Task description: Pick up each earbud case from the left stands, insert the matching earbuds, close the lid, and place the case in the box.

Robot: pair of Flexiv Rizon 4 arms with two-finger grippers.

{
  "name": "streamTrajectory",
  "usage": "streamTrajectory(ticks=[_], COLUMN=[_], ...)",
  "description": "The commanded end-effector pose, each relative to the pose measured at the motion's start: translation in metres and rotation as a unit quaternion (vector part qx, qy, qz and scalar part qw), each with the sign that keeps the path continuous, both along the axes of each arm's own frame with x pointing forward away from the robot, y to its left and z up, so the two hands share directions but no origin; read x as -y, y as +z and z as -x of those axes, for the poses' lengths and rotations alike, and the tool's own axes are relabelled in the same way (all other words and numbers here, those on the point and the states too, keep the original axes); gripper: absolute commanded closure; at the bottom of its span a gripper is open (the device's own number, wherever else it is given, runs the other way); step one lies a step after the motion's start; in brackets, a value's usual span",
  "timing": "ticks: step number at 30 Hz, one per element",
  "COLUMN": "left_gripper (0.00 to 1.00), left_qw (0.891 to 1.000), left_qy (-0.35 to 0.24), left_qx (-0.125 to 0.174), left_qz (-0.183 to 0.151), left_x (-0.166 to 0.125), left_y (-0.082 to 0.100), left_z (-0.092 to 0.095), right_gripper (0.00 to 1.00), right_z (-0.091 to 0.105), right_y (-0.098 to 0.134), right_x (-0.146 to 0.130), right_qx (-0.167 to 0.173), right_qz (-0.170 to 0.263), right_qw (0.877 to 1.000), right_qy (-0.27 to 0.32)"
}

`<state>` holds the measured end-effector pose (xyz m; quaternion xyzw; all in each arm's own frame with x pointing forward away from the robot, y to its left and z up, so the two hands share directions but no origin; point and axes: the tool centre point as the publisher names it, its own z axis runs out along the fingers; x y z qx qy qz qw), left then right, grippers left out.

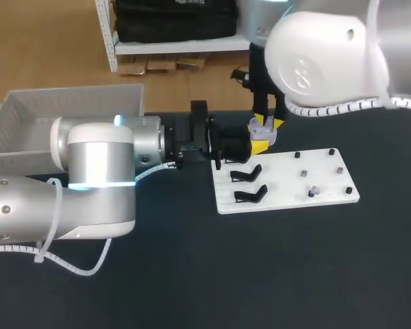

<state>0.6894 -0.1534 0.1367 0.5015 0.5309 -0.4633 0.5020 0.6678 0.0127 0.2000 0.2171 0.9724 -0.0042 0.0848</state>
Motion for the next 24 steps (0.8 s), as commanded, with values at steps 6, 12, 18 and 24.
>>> streamTrajectory(ticks=[6, 12, 18, 24], left_gripper=[1.0, 1.0, 1.0, 1.0], left_qw=[1.0, 1.0, 1.0, 1.0], left_qy=[0.004, 0.004, 0.004, 0.004], left_qx=[0.003, 0.003, 0.003, 0.003], left_qz=[0.004, 0.004, 0.004, 0.004], left_x=[0.0, 0.0, 0.0, 0.0], left_y=[-0.002, -0.002, -0.002, -0.002], left_z=[0.001, 0.001, 0.001, 0.001], right_gripper=[1.0, 1.0, 1.0, 1.0], right_z=[-0.007, -0.01, -0.012, -0.014], right_y=[-0.009, -0.011, -0.014, -0.017], right_x=[-0.001, 0.0, 0.001, 0.001], right_qx=[-0.009, -0.01, -0.015, -0.017], right_qz=[0.0, -0.002, -0.004, -0.001], right_qw=[1.0, 1.0, 1.0, 1.0], right_qy=[-0.004, -0.007, -0.01, -0.012])
